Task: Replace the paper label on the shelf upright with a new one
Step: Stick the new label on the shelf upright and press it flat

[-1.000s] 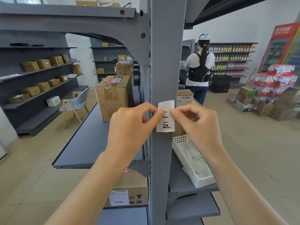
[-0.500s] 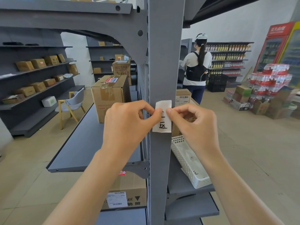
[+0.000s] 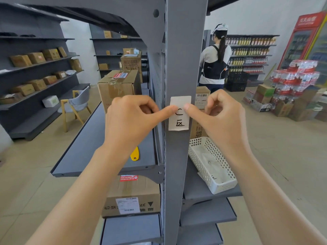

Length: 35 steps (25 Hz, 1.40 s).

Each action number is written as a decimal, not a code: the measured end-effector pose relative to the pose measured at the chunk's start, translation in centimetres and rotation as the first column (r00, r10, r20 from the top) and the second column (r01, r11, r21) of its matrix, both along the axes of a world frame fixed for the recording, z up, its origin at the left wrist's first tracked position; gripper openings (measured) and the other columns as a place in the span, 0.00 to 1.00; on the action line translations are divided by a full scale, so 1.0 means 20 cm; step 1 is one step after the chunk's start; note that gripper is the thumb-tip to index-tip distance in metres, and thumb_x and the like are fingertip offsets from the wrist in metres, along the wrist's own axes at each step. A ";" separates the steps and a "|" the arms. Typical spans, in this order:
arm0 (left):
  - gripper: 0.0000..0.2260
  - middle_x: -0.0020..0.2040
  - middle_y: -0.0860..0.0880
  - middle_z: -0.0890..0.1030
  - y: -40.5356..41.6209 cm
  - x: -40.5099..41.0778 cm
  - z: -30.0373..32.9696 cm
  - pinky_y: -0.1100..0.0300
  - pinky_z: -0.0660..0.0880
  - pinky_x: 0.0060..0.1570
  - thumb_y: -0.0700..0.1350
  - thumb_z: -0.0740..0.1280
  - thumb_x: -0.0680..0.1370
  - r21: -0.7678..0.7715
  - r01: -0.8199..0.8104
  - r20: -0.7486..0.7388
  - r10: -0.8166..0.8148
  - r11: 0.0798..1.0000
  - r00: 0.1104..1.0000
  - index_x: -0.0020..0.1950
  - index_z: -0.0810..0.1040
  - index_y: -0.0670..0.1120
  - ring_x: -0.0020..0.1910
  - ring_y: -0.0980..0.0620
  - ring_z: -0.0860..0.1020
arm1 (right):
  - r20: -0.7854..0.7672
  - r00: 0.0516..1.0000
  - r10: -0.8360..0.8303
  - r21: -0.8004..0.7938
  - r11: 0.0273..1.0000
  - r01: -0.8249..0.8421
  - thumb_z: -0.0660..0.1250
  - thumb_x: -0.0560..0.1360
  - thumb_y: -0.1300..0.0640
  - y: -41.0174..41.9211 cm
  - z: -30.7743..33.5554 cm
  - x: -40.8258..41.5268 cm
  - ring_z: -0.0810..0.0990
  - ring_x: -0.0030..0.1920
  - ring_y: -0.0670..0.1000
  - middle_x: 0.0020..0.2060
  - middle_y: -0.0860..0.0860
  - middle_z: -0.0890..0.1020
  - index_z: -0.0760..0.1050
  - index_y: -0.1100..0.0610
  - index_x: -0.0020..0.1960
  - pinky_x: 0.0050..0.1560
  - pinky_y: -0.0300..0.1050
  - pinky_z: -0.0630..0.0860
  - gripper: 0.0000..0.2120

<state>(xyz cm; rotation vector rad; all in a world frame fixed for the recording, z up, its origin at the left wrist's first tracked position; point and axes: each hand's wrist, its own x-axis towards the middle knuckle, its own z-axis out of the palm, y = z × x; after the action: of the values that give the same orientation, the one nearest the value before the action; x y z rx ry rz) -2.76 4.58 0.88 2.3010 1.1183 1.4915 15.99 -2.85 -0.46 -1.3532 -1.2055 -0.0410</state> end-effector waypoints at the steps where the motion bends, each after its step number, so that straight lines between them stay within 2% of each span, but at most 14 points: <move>1: 0.15 0.31 0.54 0.82 0.00 -0.01 0.01 0.65 0.75 0.31 0.66 0.74 0.70 -0.041 0.053 0.029 -0.052 0.998 0.998 0.38 0.83 0.55 0.29 0.58 0.77 | -0.014 1.000 0.028 0.002 1.000 -0.028 0.80 0.70 0.48 0.00 0.00 0.01 0.77 0.35 0.48 0.35 0.51 0.81 0.73 0.55 0.40 0.40 0.47 0.77 0.18; 2: 0.12 0.33 0.54 0.83 -0.01 -0.01 0.02 0.67 0.75 0.32 0.63 0.75 0.71 -0.065 0.108 0.060 -0.104 0.992 0.993 0.41 0.83 0.56 0.29 0.59 0.77 | -0.025 0.997 0.067 0.013 0.998 -0.066 0.80 0.71 0.49 0.00 0.00 0.00 0.81 0.38 0.49 0.38 0.51 0.83 0.74 0.54 0.43 0.42 0.45 0.79 0.16; 4: 0.11 0.37 0.55 0.84 -0.02 0.01 0.04 0.59 0.81 0.34 0.61 0.74 0.73 -0.064 0.160 0.117 -0.152 0.985 0.981 0.45 0.82 0.56 0.30 0.55 0.79 | -0.024 0.992 0.122 0.042 0.992 -0.121 0.78 0.73 0.50 0.01 0.01 -0.01 0.85 0.43 0.49 0.45 0.52 0.85 0.77 0.53 0.48 0.45 0.43 0.81 0.12; 6: 0.13 0.38 0.56 0.84 -0.02 0.03 0.07 0.48 0.82 0.36 0.64 0.72 0.73 -0.032 0.127 0.120 -0.122 0.991 0.985 0.45 0.81 0.55 0.32 0.49 0.81 | -0.009 0.993 0.117 0.044 0.992 -0.117 0.77 0.74 0.47 0.02 0.05 -0.02 0.84 0.42 0.47 0.44 0.48 0.85 0.78 0.52 0.49 0.43 0.40 0.80 0.12; 7: 0.15 0.38 0.57 0.84 -0.02 0.04 0.08 0.47 0.82 0.36 0.65 0.71 0.73 -0.010 0.099 0.103 -0.097 0.995 0.990 0.45 0.80 0.55 0.33 0.49 0.82 | -0.002 0.995 0.103 0.040 0.994 -0.103 0.76 0.74 0.46 0.03 0.07 -0.02 0.83 0.40 0.46 0.42 0.46 0.84 0.78 0.52 0.48 0.41 0.40 0.80 0.12; 9: 0.16 0.38 0.59 0.84 -0.01 0.04 0.09 0.47 0.81 0.36 0.67 0.69 0.74 0.040 0.062 0.069 -0.065 0.997 0.996 0.45 0.79 0.55 0.34 0.51 0.82 | 0.015 0.997 0.072 0.037 0.997 -0.072 0.77 0.73 0.44 0.04 0.10 -0.02 0.82 0.37 0.46 0.39 0.44 0.84 0.78 0.52 0.46 0.39 0.44 0.81 0.13; 13: 0.16 0.37 0.58 0.84 -0.01 0.03 0.08 0.50 0.80 0.32 0.63 0.68 0.77 0.190 0.051 -0.005 -0.051 0.980 0.999 0.48 0.80 0.51 0.29 0.53 0.79 | 0.055 0.998 0.033 0.056 0.998 -0.036 0.77 0.74 0.45 0.04 0.10 -0.01 0.84 0.37 0.54 0.39 0.44 0.85 0.80 0.52 0.46 0.40 0.52 0.83 0.11; 17: 0.14 0.37 0.59 0.81 0.00 0.03 0.08 0.51 0.79 0.31 0.60 0.67 0.79 0.244 0.054 -0.050 -0.043 0.968 0.998 0.49 0.78 0.50 0.27 0.56 0.78 | 0.114 0.993 -0.007 0.070 0.998 -0.001 0.74 0.76 0.45 0.02 0.09 -0.02 0.84 0.35 0.51 0.40 0.42 0.83 0.80 0.51 0.49 0.41 0.55 0.83 0.10; 21: 0.17 0.37 0.59 0.81 0.01 0.03 0.08 0.50 0.79 0.31 0.63 0.68 0.77 0.263 0.052 -0.080 -0.032 0.963 0.996 0.50 0.77 0.49 0.30 0.55 0.79 | 0.158 0.987 -0.001 0.028 1.000 -0.003 0.75 0.73 0.41 0.03 0.10 -0.02 0.85 0.37 0.51 0.41 0.42 0.84 0.76 0.51 0.48 0.40 0.56 0.83 0.16; 25: 0.16 0.39 0.58 0.83 0.05 0.02 0.05 0.50 0.77 0.28 0.60 0.67 0.79 0.329 0.079 -0.108 -0.046 0.941 0.993 0.51 0.76 0.48 0.27 0.52 0.78 | 0.151 0.989 0.004 0.020 1.000 -0.007 0.75 0.75 0.45 0.04 0.08 -0.01 0.85 0.39 0.51 0.43 0.43 0.85 0.78 0.52 0.51 0.40 0.57 0.83 0.13; 30: 0.16 0.41 0.59 0.79 0.07 0.03 0.00 0.49 0.78 0.28 0.59 0.69 0.78 0.239 0.178 -0.095 -0.159 0.955 0.983 0.56 0.72 0.49 0.27 0.51 0.78 | 0.200 0.978 0.064 -0.025 0.998 -0.060 0.78 0.73 0.44 0.03 0.07 0.02 0.85 0.41 0.50 0.45 0.43 0.84 0.76 0.51 0.53 0.43 0.56 0.84 0.17; 35: 0.19 0.43 0.59 0.77 0.08 0.01 -0.01 0.56 0.78 0.28 0.59 0.73 0.73 0.182 0.256 -0.123 -0.236 0.949 0.964 0.56 0.66 0.58 0.27 0.53 0.77 | 0.214 0.968 0.134 -0.057 0.991 -0.124 0.80 0.70 0.46 0.03 0.06 0.04 0.84 0.43 0.52 0.45 0.44 0.84 0.73 0.50 0.55 0.45 0.57 0.84 0.21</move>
<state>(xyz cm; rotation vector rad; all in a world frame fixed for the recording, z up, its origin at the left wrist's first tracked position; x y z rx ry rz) -2.46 6.16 0.73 2.5596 0.6957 1.4617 16.87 -2.22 0.74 -1.3300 -1.4847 -0.0729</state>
